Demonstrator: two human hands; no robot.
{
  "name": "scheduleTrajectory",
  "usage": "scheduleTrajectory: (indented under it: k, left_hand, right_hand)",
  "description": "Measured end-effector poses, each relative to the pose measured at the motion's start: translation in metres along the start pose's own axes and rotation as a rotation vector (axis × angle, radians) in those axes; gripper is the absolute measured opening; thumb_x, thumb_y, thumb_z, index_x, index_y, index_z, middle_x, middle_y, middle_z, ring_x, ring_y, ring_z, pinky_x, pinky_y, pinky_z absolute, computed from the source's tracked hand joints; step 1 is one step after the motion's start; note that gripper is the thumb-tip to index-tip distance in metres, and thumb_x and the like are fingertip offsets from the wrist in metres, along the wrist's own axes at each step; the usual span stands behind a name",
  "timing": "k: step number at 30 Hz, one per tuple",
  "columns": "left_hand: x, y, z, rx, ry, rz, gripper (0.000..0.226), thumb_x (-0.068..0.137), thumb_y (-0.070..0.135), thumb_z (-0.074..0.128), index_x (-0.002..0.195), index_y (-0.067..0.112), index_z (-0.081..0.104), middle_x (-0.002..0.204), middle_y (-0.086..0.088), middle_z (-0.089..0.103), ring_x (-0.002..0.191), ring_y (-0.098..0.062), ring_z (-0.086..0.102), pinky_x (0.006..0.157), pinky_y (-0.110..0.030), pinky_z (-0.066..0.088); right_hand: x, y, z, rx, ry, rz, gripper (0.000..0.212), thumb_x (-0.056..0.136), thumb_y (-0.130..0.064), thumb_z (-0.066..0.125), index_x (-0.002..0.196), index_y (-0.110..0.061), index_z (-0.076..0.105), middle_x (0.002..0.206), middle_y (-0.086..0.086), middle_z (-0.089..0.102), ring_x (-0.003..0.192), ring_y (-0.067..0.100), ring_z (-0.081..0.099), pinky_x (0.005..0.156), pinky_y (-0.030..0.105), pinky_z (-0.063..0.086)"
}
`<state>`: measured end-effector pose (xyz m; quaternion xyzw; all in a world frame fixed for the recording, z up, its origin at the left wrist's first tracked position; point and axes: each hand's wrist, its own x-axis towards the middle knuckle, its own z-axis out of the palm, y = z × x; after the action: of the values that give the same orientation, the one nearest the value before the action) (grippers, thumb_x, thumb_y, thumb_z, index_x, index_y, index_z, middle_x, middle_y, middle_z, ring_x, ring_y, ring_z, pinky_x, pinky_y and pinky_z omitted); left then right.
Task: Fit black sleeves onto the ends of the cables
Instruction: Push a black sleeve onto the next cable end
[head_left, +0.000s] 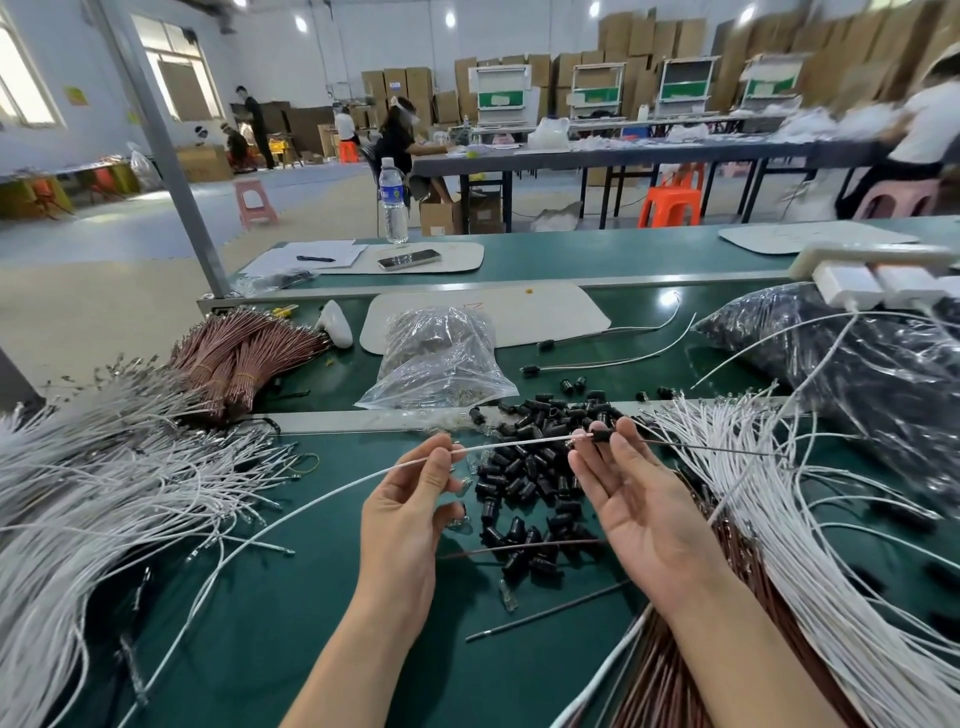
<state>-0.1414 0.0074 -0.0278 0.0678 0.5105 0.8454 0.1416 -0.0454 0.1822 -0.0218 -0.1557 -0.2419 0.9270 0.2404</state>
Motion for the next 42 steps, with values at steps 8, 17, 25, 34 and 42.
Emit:
scheduleTrajectory:
  k: [8,17,25,34,42]
  left_hand:
    - [0.001,-0.001,0.001,0.012,0.009,0.009,0.017,0.079,0.029,0.072,0.092,0.025,0.082,0.093,0.001,0.076,0.067,-0.005,0.062,0.055,-0.021,0.053]
    - [0.0,-0.003,0.0,-0.008,0.022,0.008,0.016,0.08,0.029,0.072,0.091,0.024,0.082,0.098,-0.001,0.077,0.066,-0.005,0.063,0.053,-0.021,0.053]
    - [0.002,-0.004,-0.001,-0.045,0.053,-0.002,0.023,0.081,0.027,0.071,0.101,0.015,0.076,0.098,-0.002,0.078,0.063,-0.005,0.064,0.052,-0.019,0.054]
    - [0.004,-0.005,-0.002,-0.004,0.032,0.005,0.014,0.08,0.033,0.072,0.083,0.024,0.083,0.095,-0.001,0.078,0.065,-0.004,0.062,0.052,-0.02,0.053]
    - [-0.004,-0.012,0.004,0.318,-0.139,0.118,0.018,0.083,0.042,0.071,0.094,0.032,0.08,0.093,0.003,0.077,0.076,-0.004,0.066,0.062,-0.023,0.054]
  right_hand:
    - [0.001,0.002,0.002,-0.056,-0.059,0.019,0.022,0.087,-0.002,0.061,0.093,-0.013,0.079,0.109,0.015,0.076,0.098,0.027,0.075,0.081,0.035,0.063]
    - [-0.003,0.005,0.005,-0.052,-0.04,0.04,0.03,0.093,0.004,0.058,0.101,-0.016,0.079,0.113,0.014,0.076,0.104,0.029,0.074,0.082,0.036,0.062]
    - [-0.004,0.006,0.005,-0.02,-0.072,0.073,0.035,0.087,0.006,0.061,0.115,-0.013,0.07,0.115,0.016,0.074,0.107,0.031,0.073,0.085,0.037,0.062]
    - [-0.003,0.008,0.005,-0.024,-0.103,0.095,0.04,0.086,0.007,0.061,0.122,-0.012,0.065,0.118,0.018,0.073,0.11,0.033,0.071,0.088,0.04,0.061]
    - [-0.006,0.028,0.011,-0.34,-0.2,0.093,0.042,0.08,-0.004,0.066,0.122,-0.006,0.062,0.119,0.015,0.074,0.11,0.028,0.072,0.089,0.032,0.06]
